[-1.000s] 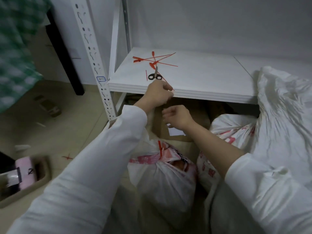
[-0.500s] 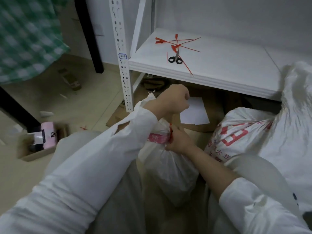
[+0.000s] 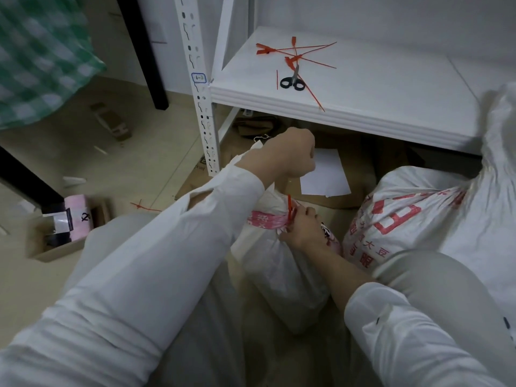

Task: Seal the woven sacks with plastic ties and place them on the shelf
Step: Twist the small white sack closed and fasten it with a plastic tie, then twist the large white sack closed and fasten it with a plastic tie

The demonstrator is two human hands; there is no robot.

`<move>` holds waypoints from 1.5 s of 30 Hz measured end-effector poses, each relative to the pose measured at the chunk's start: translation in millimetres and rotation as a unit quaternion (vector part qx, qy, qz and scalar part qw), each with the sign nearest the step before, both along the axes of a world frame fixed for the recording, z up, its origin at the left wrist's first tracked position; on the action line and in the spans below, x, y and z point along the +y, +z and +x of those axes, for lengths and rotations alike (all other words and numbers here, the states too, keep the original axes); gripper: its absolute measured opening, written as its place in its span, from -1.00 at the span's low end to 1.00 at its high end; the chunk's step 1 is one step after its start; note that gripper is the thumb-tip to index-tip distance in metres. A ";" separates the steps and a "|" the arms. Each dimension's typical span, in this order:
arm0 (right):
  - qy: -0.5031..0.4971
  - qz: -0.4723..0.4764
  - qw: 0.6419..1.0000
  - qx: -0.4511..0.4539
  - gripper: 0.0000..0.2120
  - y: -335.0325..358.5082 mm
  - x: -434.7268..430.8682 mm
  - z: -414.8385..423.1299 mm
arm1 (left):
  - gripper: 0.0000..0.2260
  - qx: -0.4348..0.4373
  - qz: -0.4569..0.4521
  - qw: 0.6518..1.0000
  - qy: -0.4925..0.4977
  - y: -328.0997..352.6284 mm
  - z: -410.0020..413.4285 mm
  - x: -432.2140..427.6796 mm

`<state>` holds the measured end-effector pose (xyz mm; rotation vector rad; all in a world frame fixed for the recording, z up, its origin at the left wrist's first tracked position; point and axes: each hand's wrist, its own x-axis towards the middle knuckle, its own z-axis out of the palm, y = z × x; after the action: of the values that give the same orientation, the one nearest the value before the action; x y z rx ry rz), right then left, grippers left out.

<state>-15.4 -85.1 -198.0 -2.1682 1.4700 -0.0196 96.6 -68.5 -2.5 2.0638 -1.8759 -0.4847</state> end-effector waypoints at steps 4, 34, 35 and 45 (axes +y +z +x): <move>0.004 0.014 1.000 -0.024 -0.28 1.0 -1.1 -1.5 | -0.91 -0.021 0.013 1.000 -0.015 -4.6 3.6 0.1; -0.072 -0.346 0.843 -0.405 -0.96 276.7 -15.7 -79.2 | -0.10 -0.193 -0.227 0.953 0.045 115.4 -28.3 58.7; -0.082 -0.361 0.831 -0.415 -0.96 291.0 -18.0 -87.0 | -0.11 -0.196 -0.253 0.946 0.049 127.1 -38.4 54.6; -0.231 -0.487 0.703 -0.463 -0.88 393.1 -74.1 -202.9 | -0.18 -0.248 -0.530 0.811 -0.018 203.2 -166.8 -26.7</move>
<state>-218.3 -159.3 195.1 -1.7122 1.3570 -2.1415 -70.2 -95.1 200.7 1.3842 -1.7477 1.0036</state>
